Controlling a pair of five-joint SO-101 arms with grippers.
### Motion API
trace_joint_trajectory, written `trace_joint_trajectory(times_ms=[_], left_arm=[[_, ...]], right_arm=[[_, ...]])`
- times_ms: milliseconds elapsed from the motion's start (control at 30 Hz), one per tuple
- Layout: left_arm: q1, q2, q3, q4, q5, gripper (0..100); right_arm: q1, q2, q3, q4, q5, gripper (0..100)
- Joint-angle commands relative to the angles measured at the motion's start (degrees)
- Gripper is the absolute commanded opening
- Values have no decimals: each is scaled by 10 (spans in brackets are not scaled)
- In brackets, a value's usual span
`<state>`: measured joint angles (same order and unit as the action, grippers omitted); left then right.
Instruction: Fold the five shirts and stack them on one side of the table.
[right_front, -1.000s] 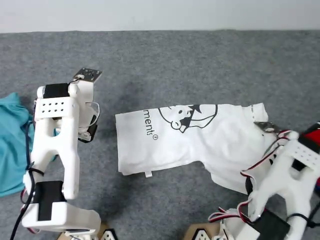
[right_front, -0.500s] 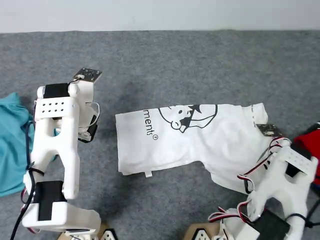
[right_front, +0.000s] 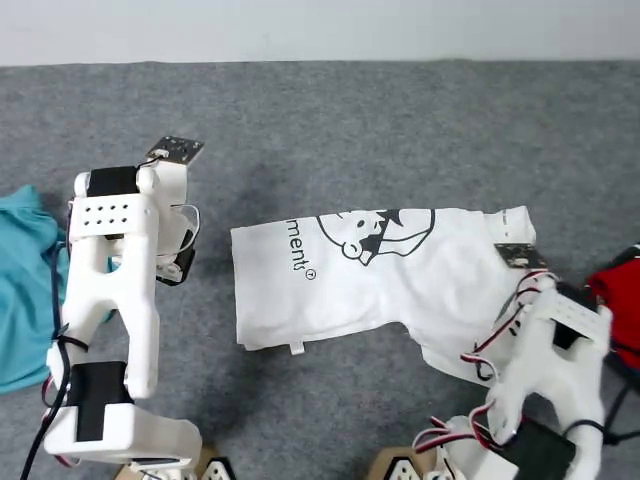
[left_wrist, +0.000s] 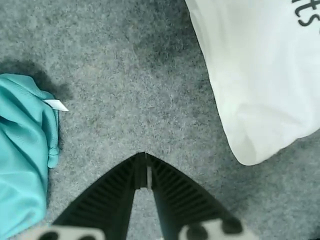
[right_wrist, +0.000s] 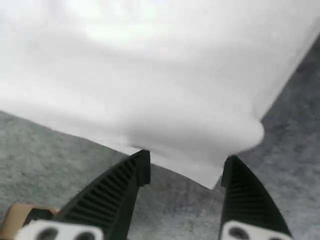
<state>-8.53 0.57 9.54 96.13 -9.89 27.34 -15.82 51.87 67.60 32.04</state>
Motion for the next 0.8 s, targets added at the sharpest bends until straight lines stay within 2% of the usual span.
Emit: trace_joint_trajectory(times_ms=[0, 100, 333, 567, 767], left_arm=[[-1, -25, -24, 7, 4, 4], [-1, -25, -24, 6, 4, 4], [-1, -23, -24, 5, 4, 4], [-1, -23, -24, 5, 4, 4], [-1, -23, -24, 5, 4, 4]], right_arm=[[-15, -21, 11, -24, -17, 243], [-14, -21, 24, -43, -17, 236], [-14, -21, 31, -58, -15, 124], [-15, -21, 31, -74, -13, 108], [-15, -27, 25, -74, -12, 54]])
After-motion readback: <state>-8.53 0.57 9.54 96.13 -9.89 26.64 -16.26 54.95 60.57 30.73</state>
